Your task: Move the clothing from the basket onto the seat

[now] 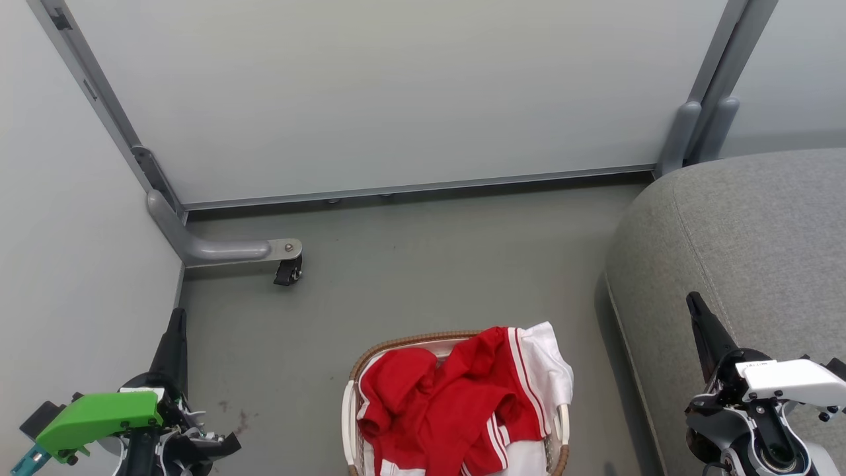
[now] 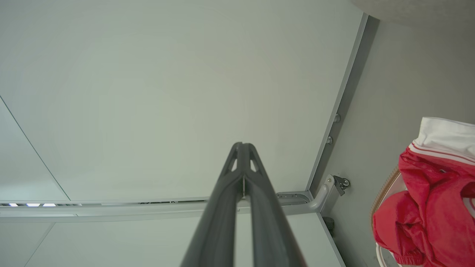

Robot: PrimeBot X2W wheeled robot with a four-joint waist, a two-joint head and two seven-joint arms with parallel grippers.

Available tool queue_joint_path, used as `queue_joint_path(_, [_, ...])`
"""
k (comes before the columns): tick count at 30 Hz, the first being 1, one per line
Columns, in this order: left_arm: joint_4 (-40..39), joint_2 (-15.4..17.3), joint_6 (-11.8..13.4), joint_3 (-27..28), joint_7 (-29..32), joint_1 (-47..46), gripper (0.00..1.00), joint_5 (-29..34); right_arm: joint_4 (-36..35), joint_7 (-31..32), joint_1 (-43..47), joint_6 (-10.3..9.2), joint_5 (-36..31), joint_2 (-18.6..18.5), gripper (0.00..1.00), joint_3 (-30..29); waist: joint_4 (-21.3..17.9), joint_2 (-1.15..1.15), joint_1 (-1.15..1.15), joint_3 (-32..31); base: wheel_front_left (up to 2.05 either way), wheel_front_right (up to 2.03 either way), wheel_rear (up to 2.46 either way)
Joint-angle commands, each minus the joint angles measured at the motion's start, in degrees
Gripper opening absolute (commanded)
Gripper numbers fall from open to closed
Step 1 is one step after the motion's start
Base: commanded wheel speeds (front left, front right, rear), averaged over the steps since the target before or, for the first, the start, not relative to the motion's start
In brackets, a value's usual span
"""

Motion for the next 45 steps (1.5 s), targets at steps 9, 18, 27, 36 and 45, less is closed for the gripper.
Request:
queue_joint_path(9, [-0.1,0.3,-0.3,0.1,0.2,-0.6,0.00,-0.2,-0.2,0.1,0.6,0.00,0.2,-0.4,0.00,-0.1,0.0,0.00,0.00,0.0,0.00,0.00,0.00])
queue_joint_path(18, [-0.1,0.3,-0.3,0.1,0.2,-0.6,0.00,-0.2,-0.2,0.1,0.6,0.00,0.2,-0.4,0.00,-0.1,0.0,0.00,0.00,0.0,0.00,0.00,0.00])
queue_joint_path(27, [0.8,-0.1,0.1,-0.1,0.0,0.4,1.00,0.0,0.8,0.0,0.2,-0.01,0.0,0.2,1.00,0.1,0.0,0.00,0.00,0.0,0.00,0.00,0.00])
queue_joint_path(36, [1.8,-0.3,0.1,-2.5,-1.8,1.8,1.00,0.6,2.2,-1.9,1.5,-0.01,-1.0,0.6,1.00,1.0,0.0,0.00,0.00,0.0,0.00,0.00,0.00])
queue_joint_path(45, [0.7,-0.3,0.0,-4.7,-4.3,2.0,1.00,2.7,2.8,-4.3,1.7,-0.01,-5.4,0.5,1.00,0.7,0.0,0.00,0.00,0.0,0.00,0.00,0.00])
